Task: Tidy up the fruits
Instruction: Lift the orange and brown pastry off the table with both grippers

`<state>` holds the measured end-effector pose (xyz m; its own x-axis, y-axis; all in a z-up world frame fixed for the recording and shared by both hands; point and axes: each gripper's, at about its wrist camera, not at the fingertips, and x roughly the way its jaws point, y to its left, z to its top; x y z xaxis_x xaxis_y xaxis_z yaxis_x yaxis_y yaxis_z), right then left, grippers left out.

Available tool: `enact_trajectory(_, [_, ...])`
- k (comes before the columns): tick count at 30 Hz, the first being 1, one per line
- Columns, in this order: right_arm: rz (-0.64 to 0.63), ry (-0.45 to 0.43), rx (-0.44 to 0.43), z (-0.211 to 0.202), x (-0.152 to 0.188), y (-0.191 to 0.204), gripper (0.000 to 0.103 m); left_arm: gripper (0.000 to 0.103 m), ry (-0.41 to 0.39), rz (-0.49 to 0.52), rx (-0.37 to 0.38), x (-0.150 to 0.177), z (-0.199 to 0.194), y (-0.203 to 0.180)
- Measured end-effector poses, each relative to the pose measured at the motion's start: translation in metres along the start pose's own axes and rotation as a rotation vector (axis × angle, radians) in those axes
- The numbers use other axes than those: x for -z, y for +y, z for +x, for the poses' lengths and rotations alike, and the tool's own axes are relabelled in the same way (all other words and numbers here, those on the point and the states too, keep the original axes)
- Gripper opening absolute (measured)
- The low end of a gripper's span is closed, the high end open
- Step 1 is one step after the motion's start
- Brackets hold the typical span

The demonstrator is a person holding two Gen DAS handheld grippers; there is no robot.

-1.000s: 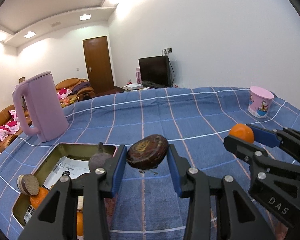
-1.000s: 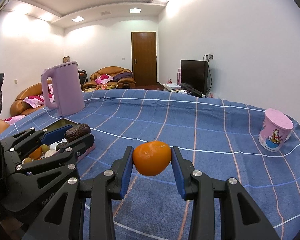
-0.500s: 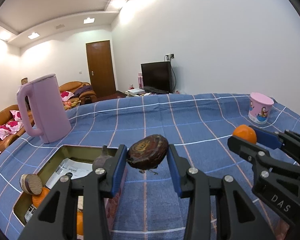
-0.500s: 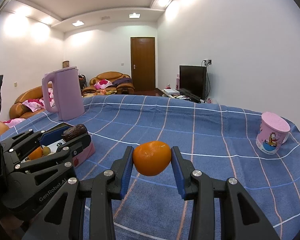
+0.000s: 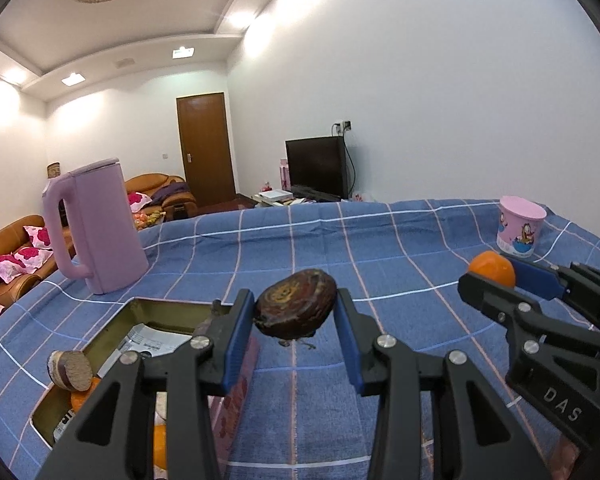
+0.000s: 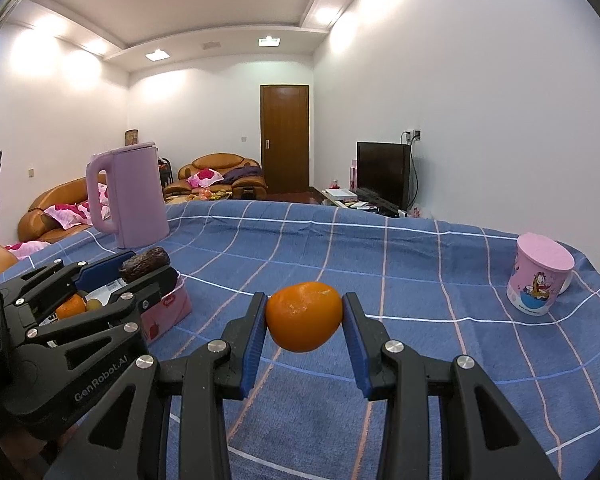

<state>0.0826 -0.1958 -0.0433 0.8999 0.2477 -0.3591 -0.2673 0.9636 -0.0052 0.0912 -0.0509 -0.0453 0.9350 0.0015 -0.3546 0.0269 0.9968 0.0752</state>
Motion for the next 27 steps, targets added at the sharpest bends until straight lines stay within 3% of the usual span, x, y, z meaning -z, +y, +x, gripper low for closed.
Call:
enact_trajectory(12, [-0.005,-0.054,-0.01,-0.01,0.0,0.002,0.04,0.043,-0.061,-0.008,-0.022,0.0,-0.011,0.002])
enact_trajectory(27, [-0.022,-0.043,-0.01,-0.008,-0.002,0.009,0.04,0.043,-0.051,-0.016,-0.018,0.0,-0.012,0.004])
